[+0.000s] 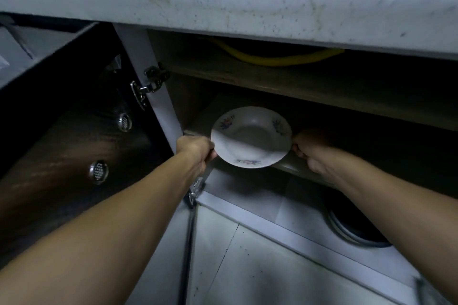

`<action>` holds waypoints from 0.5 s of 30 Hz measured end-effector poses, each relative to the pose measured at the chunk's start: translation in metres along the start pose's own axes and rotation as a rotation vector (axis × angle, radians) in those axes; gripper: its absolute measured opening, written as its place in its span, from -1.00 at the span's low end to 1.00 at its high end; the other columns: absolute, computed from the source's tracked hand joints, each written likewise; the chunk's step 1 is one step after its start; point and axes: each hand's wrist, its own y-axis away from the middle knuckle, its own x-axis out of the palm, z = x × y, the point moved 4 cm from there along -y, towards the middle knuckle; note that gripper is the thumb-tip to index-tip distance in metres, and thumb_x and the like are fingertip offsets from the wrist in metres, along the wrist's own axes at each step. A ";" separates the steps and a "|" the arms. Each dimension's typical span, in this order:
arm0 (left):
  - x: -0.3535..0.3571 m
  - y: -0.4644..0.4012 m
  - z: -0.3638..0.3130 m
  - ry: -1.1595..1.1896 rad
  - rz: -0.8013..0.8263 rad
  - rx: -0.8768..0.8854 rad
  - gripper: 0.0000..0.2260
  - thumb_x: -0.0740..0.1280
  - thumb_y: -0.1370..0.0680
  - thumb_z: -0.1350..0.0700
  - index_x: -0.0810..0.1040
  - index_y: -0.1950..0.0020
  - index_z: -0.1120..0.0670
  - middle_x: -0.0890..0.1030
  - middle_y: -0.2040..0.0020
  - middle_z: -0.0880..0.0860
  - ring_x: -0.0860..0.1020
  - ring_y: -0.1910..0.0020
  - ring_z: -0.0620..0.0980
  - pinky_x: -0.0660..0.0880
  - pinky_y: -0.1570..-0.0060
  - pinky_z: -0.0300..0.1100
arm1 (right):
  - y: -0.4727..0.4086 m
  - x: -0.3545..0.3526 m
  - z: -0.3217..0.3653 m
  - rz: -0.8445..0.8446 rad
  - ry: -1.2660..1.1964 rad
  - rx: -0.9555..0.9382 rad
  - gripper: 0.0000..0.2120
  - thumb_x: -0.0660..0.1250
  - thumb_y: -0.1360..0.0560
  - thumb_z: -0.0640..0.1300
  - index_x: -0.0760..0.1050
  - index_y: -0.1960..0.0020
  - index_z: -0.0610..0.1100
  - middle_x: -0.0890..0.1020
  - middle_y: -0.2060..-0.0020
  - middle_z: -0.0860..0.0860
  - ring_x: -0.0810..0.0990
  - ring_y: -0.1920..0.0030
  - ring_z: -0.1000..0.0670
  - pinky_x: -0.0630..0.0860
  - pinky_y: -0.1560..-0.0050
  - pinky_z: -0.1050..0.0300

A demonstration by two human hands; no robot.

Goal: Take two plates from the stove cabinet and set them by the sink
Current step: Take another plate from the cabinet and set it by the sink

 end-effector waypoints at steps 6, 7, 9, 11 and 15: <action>-0.031 0.061 -0.011 -0.076 0.029 -0.038 -0.77 0.29 -0.46 0.42 0.46 0.35 0.18 0.52 0.36 0.14 0.50 0.42 0.06 0.51 0.43 -0.22 | 0.065 -0.021 0.012 0.048 -0.077 0.116 -0.74 0.27 -0.49 -0.33 0.42 0.35 -0.12 0.45 0.41 -0.08 0.39 0.43 0.01 0.34 0.44 0.19; -0.039 0.072 -0.013 -0.085 -0.030 -0.036 -0.77 0.30 -0.44 0.42 0.48 0.38 0.18 0.54 0.35 0.15 0.51 0.40 0.07 0.50 0.37 -0.17 | 0.078 -0.027 0.014 0.027 -0.079 0.143 -0.77 0.29 -0.48 -0.33 0.45 0.34 -0.14 0.47 0.41 -0.08 0.42 0.42 0.00 0.37 0.43 0.18; -0.054 0.098 -0.017 -0.083 -0.125 -0.024 -0.77 0.31 -0.40 0.40 0.52 0.43 0.18 0.56 0.37 0.17 0.52 0.38 0.08 0.49 0.35 -0.12 | 0.107 -0.039 0.021 -0.030 -0.072 0.149 -0.87 0.33 -0.46 -0.32 0.53 0.26 -0.22 0.51 0.41 -0.09 0.45 0.42 0.00 0.40 0.41 0.19; -0.066 0.124 -0.019 -0.089 -0.132 -0.042 -0.81 0.30 -0.39 0.40 0.55 0.40 0.22 0.58 0.36 0.18 0.52 0.35 0.09 0.55 0.32 -0.08 | 0.135 -0.050 0.030 -0.051 -0.064 0.120 -0.93 0.33 -0.45 -0.35 0.59 0.18 -0.27 0.54 0.40 -0.11 0.47 0.41 0.00 0.41 0.41 0.19; -0.093 0.172 -0.022 -0.079 -0.110 -0.107 -0.86 0.30 -0.39 0.42 0.58 0.35 0.34 0.56 0.39 0.19 0.48 0.32 0.07 0.56 0.26 0.03 | 0.184 -0.070 0.045 -0.012 -0.036 0.120 -0.88 0.33 -0.44 -0.38 0.60 0.24 -0.28 0.59 0.37 -0.13 0.52 0.38 -0.01 0.45 0.41 0.18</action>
